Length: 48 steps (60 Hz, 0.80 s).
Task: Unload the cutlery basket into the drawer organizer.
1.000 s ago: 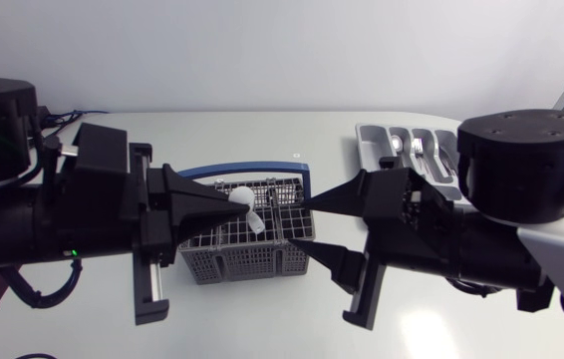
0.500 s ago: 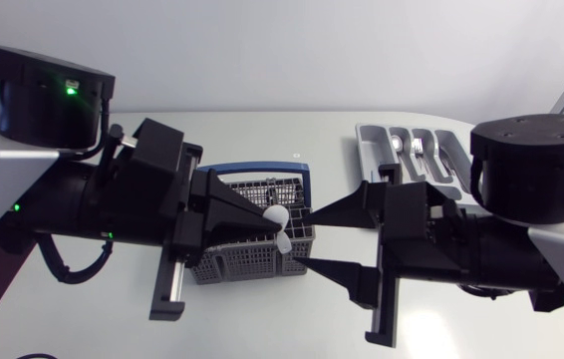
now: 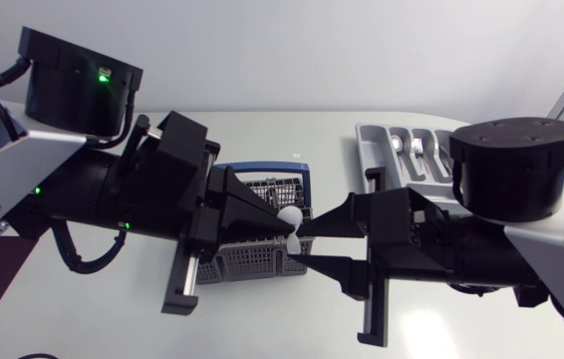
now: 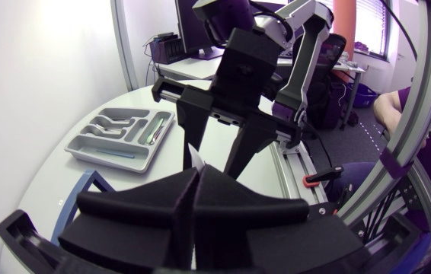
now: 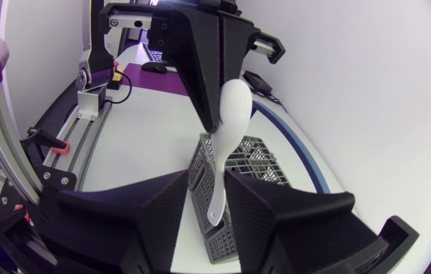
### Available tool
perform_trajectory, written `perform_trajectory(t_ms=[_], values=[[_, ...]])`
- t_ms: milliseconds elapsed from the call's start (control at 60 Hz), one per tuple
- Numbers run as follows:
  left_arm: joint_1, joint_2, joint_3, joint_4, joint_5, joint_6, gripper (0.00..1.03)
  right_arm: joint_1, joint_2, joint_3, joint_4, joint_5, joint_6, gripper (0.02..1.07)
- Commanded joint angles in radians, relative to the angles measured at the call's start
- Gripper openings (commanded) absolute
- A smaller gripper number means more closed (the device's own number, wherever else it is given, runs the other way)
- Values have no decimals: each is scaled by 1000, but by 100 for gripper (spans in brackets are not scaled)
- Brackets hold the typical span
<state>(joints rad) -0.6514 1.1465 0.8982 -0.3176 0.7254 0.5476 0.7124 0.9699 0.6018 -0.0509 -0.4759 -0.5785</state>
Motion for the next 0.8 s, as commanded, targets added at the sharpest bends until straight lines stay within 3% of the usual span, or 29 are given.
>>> perform_trajectory(t_ms=[0, 133, 367, 617, 667, 783], values=[[-7, 15, 31, -8, 9, 20, 10, 7, 16, -25, 16, -13, -18, 25], [-7, 16, 30, -8, 9, 18, 10, 2, 18, -25, 17, -13, -27, 8], [-2, 21, 33, 0, 8, 6, 12, -2, 16, -31, 11, -9, -29, 8], [21, 21, 54, 3, 3, -25, 91, -24, 18, -37, -14, 2, -35, 8], [29, 21, 61, 5, 0, -31, 98, -36, 15, -40, -23, 6, -47, 8], [61, 18, 77, 12, -38, -77, 99, -96, -2, -46, -55, 31, -86, 8]])
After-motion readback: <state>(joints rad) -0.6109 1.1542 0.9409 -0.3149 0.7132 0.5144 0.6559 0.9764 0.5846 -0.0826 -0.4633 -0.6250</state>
